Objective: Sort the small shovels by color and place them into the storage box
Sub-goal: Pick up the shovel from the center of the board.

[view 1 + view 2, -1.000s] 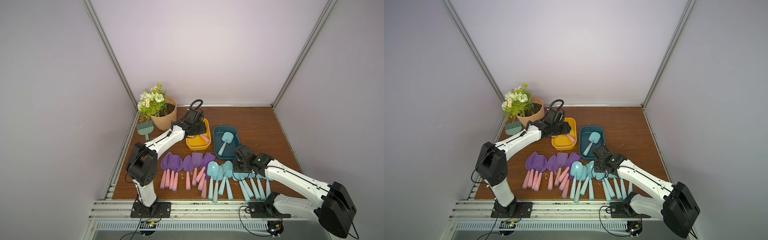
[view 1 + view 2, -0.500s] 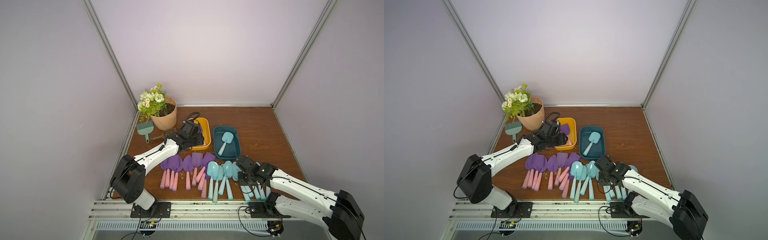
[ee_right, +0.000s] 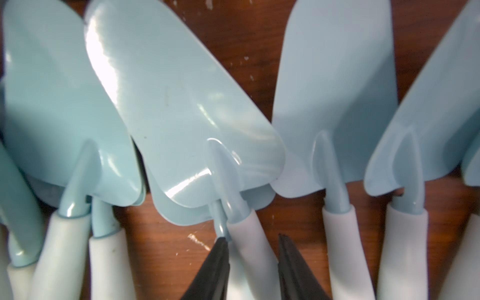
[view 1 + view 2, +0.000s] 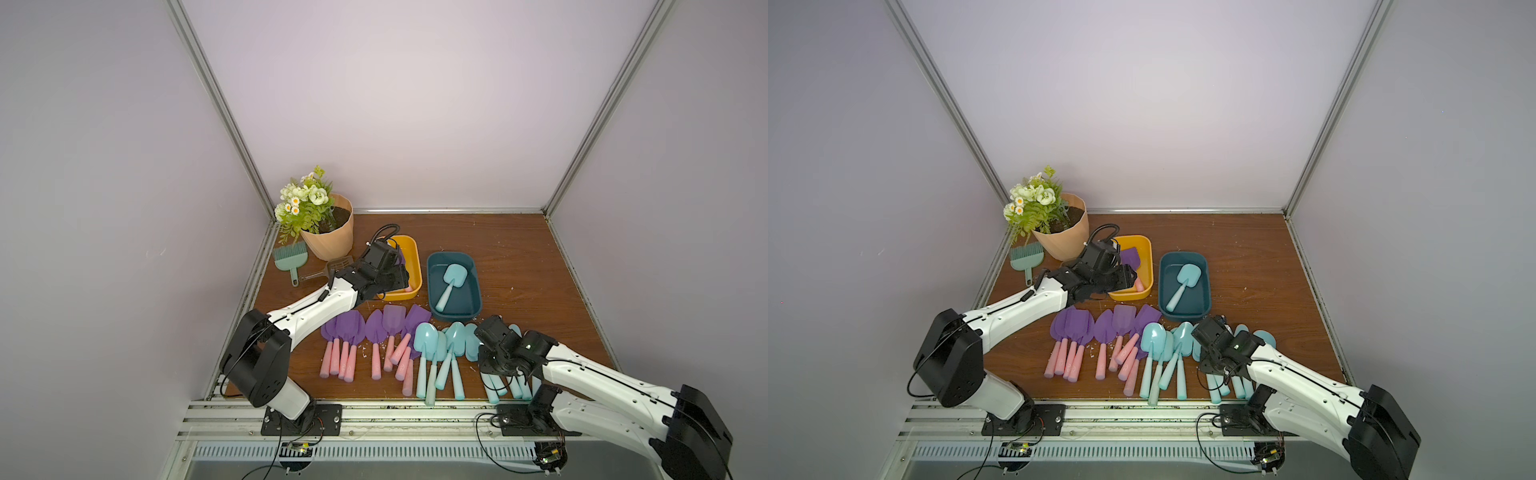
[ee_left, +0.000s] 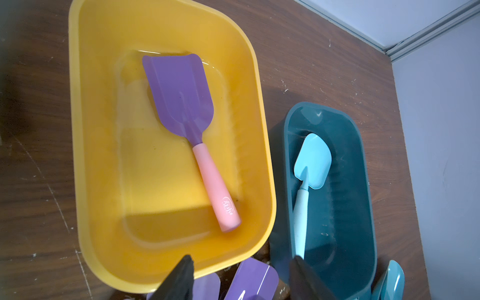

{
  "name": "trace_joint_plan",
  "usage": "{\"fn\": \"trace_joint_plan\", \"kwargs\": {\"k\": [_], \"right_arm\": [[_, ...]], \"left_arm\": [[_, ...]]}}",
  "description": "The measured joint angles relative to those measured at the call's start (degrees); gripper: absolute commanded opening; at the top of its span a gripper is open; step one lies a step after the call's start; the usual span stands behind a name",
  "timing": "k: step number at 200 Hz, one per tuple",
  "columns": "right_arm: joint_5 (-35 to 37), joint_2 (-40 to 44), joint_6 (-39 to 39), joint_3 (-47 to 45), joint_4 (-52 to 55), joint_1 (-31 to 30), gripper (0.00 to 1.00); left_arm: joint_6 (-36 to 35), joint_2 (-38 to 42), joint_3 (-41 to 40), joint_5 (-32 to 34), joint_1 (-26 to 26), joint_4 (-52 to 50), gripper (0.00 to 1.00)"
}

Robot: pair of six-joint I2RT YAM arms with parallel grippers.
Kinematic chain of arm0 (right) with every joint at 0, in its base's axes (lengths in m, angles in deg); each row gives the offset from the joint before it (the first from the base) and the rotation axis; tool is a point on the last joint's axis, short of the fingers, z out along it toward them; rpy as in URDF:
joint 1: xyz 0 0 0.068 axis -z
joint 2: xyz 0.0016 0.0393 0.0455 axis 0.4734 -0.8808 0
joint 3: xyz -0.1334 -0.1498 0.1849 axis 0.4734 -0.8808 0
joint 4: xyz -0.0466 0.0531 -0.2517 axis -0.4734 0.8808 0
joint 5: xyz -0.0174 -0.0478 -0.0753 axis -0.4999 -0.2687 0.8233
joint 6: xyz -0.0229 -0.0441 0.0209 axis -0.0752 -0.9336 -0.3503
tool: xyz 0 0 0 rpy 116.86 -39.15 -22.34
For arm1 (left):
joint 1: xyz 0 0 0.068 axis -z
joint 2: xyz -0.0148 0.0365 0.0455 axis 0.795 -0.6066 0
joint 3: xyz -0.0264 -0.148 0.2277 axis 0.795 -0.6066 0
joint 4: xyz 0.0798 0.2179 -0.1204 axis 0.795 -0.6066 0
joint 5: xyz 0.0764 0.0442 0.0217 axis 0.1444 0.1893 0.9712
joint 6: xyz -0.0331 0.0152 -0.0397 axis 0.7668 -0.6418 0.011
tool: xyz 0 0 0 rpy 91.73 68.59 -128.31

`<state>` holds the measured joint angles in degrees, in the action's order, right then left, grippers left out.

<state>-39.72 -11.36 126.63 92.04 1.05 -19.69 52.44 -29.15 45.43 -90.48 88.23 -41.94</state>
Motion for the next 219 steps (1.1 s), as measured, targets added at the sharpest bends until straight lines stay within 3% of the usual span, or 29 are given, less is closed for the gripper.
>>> {"fn": "trace_joint_plan", "kwargs": {"k": [57, 97, 152, 219], "right_arm": [[0.0, -2.5, 0.8, -0.9, -2.5, 0.0, 0.26], [0.1, -3.1, 1.0, -0.9, -3.4, 0.0, 0.14], [1.5, 1.0, 1.8, 0.7, 1.2, 0.0, 0.12], [7.9, 6.2, 7.1, 10.3, 11.3, 0.0, 0.11]], "left_arm": [[0.4, 0.0, 0.0, 0.0, 0.0, 0.0, 0.61], [0.5, 0.0, 0.0, 0.0, 0.0, 0.0, 0.62], [0.4, 0.0, 0.0, 0.0, 0.0, 0.0, 0.62], [0.2, 0.0, 0.0, -0.2, 0.0, 0.0, 0.62]]}}
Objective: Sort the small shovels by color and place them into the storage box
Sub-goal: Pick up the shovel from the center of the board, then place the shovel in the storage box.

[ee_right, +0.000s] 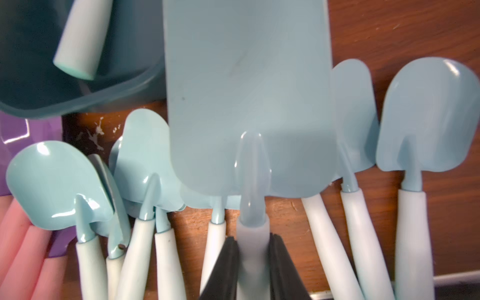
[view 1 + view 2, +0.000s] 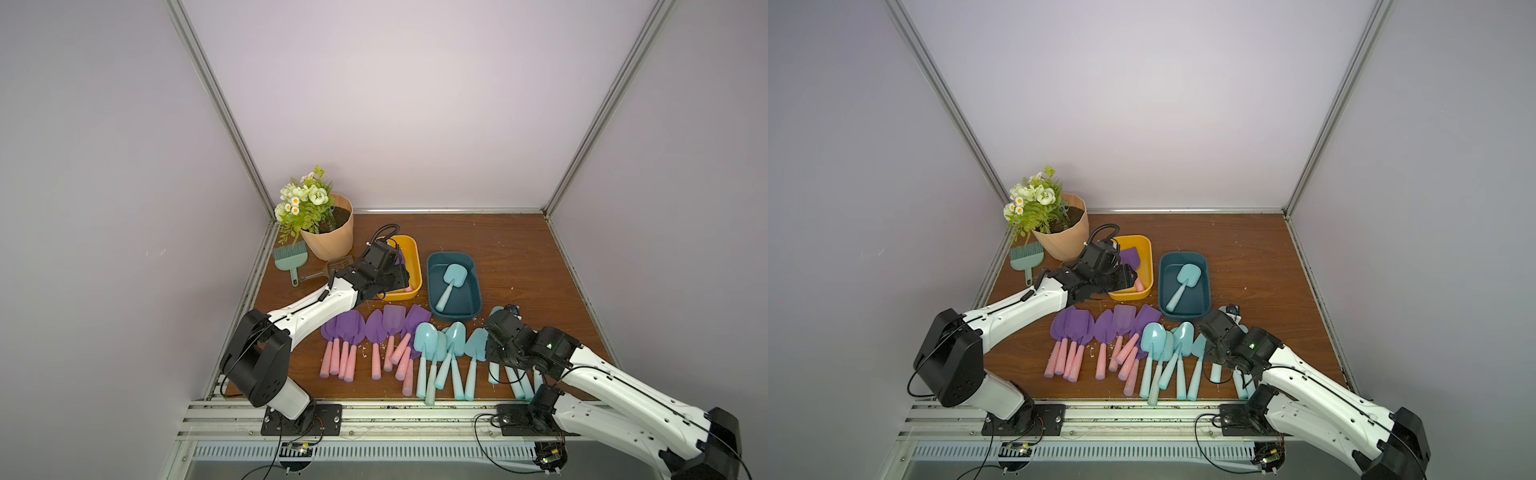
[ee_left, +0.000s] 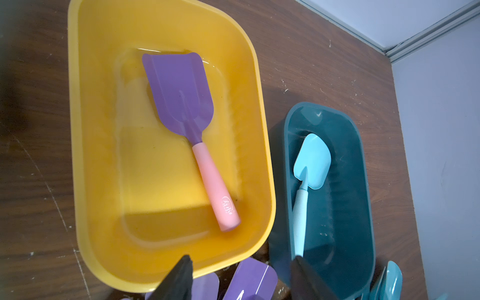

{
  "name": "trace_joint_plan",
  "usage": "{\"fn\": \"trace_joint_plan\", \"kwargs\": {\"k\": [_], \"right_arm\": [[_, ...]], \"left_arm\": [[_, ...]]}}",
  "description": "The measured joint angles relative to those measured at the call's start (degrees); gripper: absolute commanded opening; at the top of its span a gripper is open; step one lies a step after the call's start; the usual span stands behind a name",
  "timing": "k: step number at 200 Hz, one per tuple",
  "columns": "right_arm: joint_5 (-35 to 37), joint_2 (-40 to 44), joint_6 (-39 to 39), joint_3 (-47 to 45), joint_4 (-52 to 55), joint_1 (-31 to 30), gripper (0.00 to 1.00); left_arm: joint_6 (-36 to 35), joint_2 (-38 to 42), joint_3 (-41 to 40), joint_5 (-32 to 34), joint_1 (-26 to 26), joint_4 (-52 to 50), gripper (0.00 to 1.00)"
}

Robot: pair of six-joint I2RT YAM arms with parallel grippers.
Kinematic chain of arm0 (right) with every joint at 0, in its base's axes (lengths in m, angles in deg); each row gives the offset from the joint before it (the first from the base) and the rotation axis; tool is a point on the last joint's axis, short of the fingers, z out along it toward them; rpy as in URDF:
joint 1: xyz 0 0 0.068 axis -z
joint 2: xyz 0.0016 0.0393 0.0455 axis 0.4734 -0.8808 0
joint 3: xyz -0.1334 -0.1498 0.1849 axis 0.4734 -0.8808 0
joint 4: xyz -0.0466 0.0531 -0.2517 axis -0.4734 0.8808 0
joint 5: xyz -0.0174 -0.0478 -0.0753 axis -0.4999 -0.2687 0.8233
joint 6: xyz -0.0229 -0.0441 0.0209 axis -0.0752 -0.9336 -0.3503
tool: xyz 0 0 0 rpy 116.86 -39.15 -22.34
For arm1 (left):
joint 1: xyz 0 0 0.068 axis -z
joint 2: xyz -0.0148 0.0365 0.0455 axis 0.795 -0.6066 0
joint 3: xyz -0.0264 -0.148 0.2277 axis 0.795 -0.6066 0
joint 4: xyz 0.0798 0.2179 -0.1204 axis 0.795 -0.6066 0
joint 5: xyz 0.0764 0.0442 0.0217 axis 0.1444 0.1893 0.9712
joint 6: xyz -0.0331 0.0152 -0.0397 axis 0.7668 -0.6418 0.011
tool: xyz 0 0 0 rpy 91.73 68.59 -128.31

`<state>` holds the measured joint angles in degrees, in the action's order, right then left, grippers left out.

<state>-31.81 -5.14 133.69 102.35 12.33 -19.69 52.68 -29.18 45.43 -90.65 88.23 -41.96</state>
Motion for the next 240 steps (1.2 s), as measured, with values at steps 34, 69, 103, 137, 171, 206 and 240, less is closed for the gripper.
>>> {"fn": "trace_joint_plan", "kwargs": {"k": [34, 69, 103, 137, 171, 206, 240], "right_arm": [[4.3, -2.6, -0.6, 6.6, 2.7, 0.0, 0.11], [5.3, -11.9, -7.9, 18.0, 0.8, 2.8, 0.11], [2.0, -23.7, -17.2, 27.0, -4.9, 8.8, 0.1], [-0.9, -38.3, -22.8, 36.3, -8.9, 13.3, 0.1], [-2.7, -49.1, -25.7, 42.2, -11.3, 15.0, 0.09], [-5.0, -54.1, -26.8, 41.9, -12.0, 15.4, 0.1], [-6.9, -54.0, -27.9, 39.1, -12.5, 16.0, 0.11]], "left_arm": [[0.0, 0.0, 0.0, 0.0, 0.0, 0.0, 0.62], [-0.2, 0.0, 0.0, 0.0, 0.0, -0.7, 0.63], [-1.9, 0.0, 1.4, 0.9, 0.0, -3.9, 0.64], [-3.1, -0.5, 3.5, 0.3, -1.2, -4.2, 0.64], [-4.4, -2.7, 4.0, -1.5, -4.4, -4.0, 0.64], [-5.4, -5.5, 5.5, -2.5, -5.1, -3.9, 0.64], [-4.0, -5.6, 5.2, -3.0, -5.1, -2.8, 0.64]]}}
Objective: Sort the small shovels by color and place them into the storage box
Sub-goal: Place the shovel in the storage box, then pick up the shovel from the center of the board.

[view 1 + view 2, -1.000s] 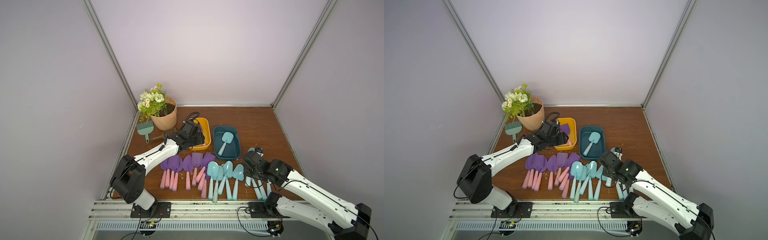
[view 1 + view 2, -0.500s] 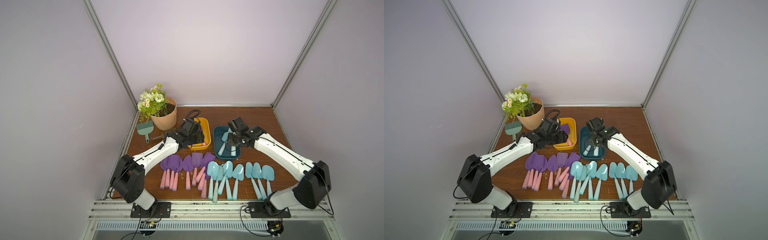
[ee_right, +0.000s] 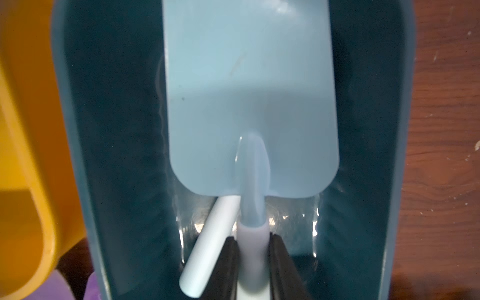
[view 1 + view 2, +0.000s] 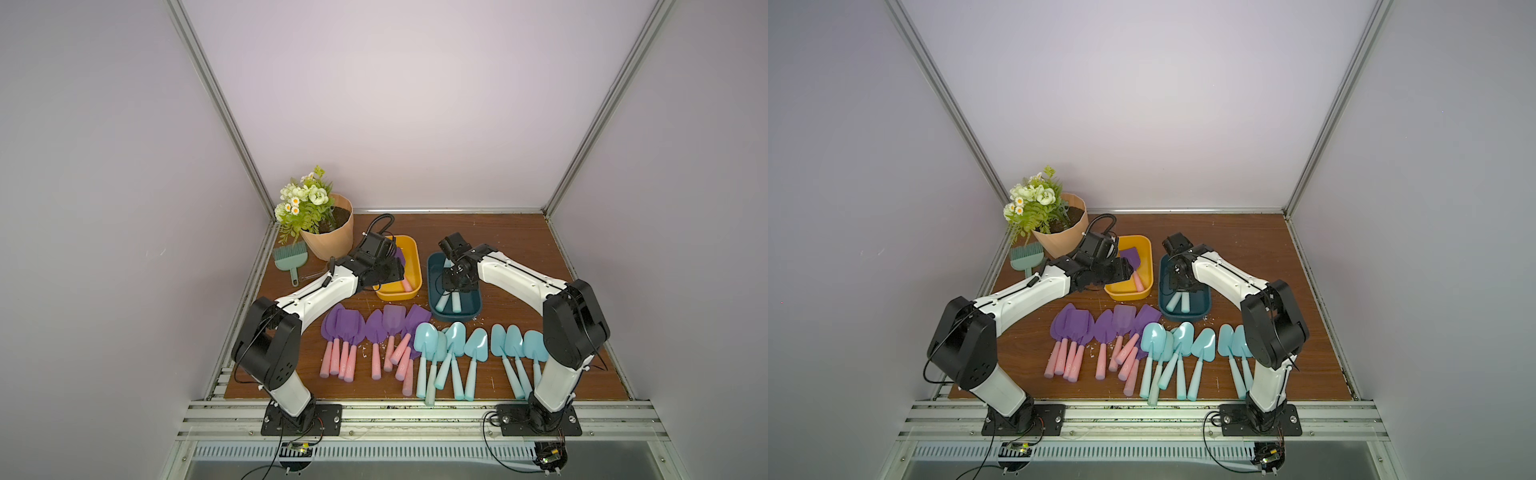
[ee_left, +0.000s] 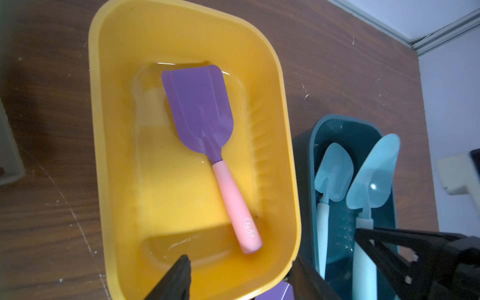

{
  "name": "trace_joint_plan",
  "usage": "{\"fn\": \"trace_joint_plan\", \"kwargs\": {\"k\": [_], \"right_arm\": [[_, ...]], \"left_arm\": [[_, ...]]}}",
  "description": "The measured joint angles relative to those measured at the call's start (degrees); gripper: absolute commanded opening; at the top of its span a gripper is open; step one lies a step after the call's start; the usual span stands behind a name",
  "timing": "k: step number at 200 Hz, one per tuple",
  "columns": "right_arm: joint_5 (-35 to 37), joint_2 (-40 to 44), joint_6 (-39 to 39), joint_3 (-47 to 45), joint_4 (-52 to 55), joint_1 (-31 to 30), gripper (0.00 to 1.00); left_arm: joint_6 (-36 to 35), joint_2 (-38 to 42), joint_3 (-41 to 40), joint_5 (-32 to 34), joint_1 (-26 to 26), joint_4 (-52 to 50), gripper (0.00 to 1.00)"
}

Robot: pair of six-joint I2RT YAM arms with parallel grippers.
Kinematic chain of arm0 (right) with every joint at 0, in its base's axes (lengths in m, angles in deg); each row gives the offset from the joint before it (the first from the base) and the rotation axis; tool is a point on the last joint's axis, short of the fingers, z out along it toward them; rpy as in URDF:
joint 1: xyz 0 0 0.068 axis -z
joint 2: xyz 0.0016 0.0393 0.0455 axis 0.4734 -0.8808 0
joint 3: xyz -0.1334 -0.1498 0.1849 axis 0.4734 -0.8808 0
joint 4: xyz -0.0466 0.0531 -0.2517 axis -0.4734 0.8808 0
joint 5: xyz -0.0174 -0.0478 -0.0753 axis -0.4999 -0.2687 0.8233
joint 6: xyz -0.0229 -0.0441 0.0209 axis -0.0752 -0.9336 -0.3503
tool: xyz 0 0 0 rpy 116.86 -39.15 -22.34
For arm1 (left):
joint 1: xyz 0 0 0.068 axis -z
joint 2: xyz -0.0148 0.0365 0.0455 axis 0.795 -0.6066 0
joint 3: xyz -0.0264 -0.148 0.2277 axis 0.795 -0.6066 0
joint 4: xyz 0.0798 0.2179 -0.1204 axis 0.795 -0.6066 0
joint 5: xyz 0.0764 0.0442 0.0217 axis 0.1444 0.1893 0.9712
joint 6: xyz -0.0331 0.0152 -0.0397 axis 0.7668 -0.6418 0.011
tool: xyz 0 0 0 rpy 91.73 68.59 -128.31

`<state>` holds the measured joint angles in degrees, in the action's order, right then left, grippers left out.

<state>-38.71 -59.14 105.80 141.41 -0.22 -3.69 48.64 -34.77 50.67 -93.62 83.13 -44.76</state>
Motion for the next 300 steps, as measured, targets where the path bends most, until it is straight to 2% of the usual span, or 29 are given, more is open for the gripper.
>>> {"fn": "trace_joint_plan", "kwargs": {"k": [48, 77, 94, 168, 216, 300], "right_arm": [[-2.0, 0.0, -1.9, -1.6, -1.4, 3.4, 0.14], [-1.5, 0.0, -2.9, -2.3, -3.0, 4.9, 0.36], [-1.4, 0.0, -3.0, -2.4, -3.7, 5.0, 0.41], [-1.3, 0.3, -2.6, -2.3, -7.0, 4.3, 0.42], [-1.3, 0.4, -3.4, 0.7, -6.5, 3.9, 0.42], [-1.7, 1.2, -3.3, -0.5, -7.0, 3.4, 0.41]], "left_arm": [[2.1, 0.0, -0.4, 1.5, 0.3, 0.0, 0.65], [0.2, 0.5, -0.7, 1.9, 1.4, -1.6, 0.65], [-1.6, 2.1, -2.6, 1.9, 1.9, -1.9, 0.65], [-5.6, 12.0, -15.2, 1.2, 4.2, -8.3, 0.65], [-4.5, 19.6, -23.5, -3.2, 5.3, -12.4, 0.64], [-1.7, 18.4, -28.5, -8.0, 6.6, -14.2, 0.62]]}}
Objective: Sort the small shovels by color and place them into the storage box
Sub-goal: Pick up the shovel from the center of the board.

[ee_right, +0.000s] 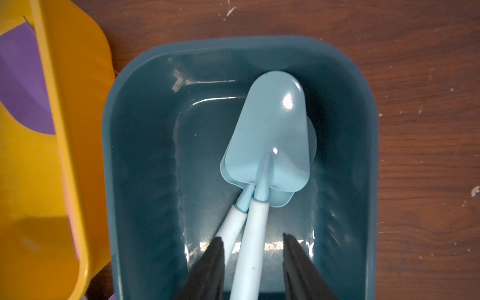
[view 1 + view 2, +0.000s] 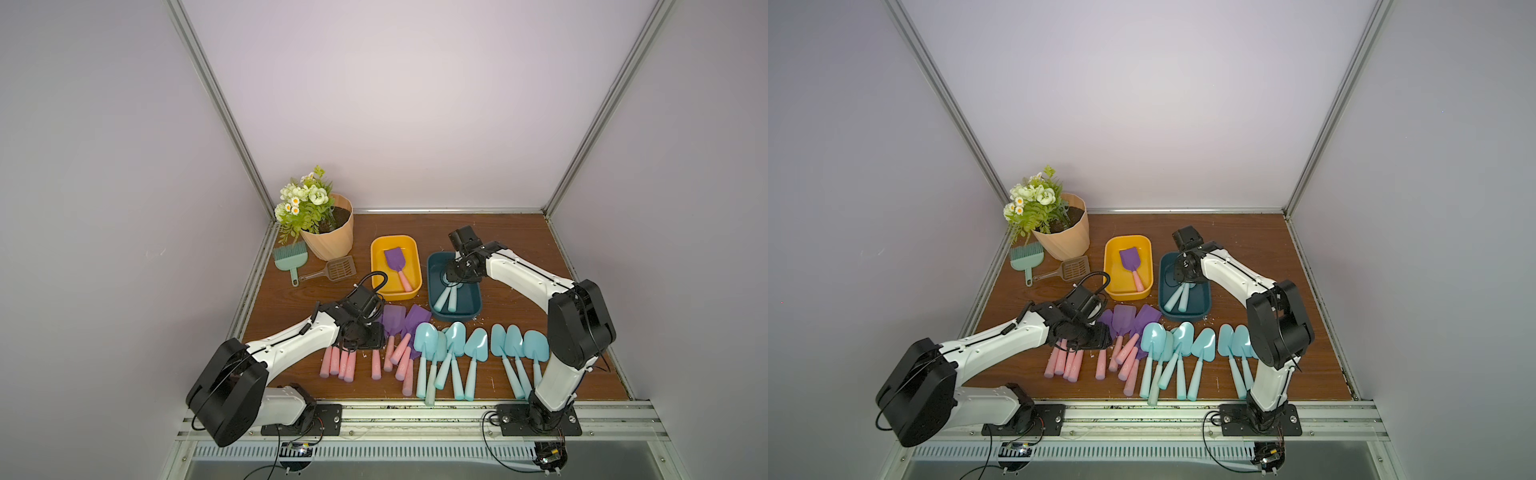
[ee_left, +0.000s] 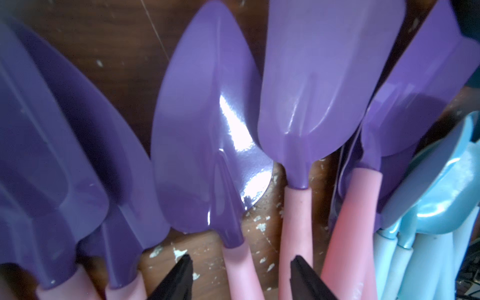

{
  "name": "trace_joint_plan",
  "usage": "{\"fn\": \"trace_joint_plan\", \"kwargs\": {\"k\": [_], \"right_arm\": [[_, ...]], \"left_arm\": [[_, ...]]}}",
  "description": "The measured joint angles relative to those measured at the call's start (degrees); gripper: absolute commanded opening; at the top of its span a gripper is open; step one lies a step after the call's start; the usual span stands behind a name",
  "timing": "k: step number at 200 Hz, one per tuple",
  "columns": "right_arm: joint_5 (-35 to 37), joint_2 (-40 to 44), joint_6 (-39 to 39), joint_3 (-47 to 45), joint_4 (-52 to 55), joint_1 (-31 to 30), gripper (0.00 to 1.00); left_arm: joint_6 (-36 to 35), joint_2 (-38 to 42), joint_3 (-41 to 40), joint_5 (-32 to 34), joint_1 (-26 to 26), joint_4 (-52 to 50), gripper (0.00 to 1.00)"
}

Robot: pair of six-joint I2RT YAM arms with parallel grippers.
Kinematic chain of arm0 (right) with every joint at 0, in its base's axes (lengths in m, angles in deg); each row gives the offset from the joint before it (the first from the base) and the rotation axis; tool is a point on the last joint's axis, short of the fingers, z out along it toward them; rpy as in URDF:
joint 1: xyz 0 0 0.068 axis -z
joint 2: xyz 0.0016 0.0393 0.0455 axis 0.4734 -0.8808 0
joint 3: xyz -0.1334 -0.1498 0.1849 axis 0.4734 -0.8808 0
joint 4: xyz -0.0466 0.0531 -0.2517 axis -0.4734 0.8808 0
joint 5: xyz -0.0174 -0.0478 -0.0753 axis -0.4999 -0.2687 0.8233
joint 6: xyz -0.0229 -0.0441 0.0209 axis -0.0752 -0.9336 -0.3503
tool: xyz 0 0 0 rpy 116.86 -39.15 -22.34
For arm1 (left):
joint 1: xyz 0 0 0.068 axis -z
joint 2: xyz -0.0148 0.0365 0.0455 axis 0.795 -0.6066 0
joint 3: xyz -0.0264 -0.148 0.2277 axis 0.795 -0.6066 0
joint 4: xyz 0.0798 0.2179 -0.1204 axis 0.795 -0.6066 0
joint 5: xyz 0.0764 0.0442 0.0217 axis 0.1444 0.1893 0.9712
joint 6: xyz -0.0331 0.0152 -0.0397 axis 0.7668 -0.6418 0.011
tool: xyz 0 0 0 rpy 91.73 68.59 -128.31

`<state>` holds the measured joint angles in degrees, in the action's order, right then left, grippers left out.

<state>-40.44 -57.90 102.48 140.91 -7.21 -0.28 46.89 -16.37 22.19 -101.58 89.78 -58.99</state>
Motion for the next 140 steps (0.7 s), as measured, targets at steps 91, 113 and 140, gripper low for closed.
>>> {"fn": "trace_joint_plan", "kwargs": {"k": [91, 113, 140], "right_arm": [[-0.4, 1.0, 0.5, -4.0, -0.7, 0.0, 0.41], [-0.9, 1.7, 0.7, -4.7, -0.9, 0.0, 0.41], [-1.2, 2.6, 0.7, -4.7, -1.1, -0.2, 0.41]], "left_arm": [[2.0, -3.0, -1.5, -1.6, 3.5, 0.2, 0.24], [2.4, -2.9, -1.6, -1.5, 3.5, -0.1, 0.15], [2.7, -2.4, -1.5, 0.0, 3.5, -1.4, 0.07]]}}
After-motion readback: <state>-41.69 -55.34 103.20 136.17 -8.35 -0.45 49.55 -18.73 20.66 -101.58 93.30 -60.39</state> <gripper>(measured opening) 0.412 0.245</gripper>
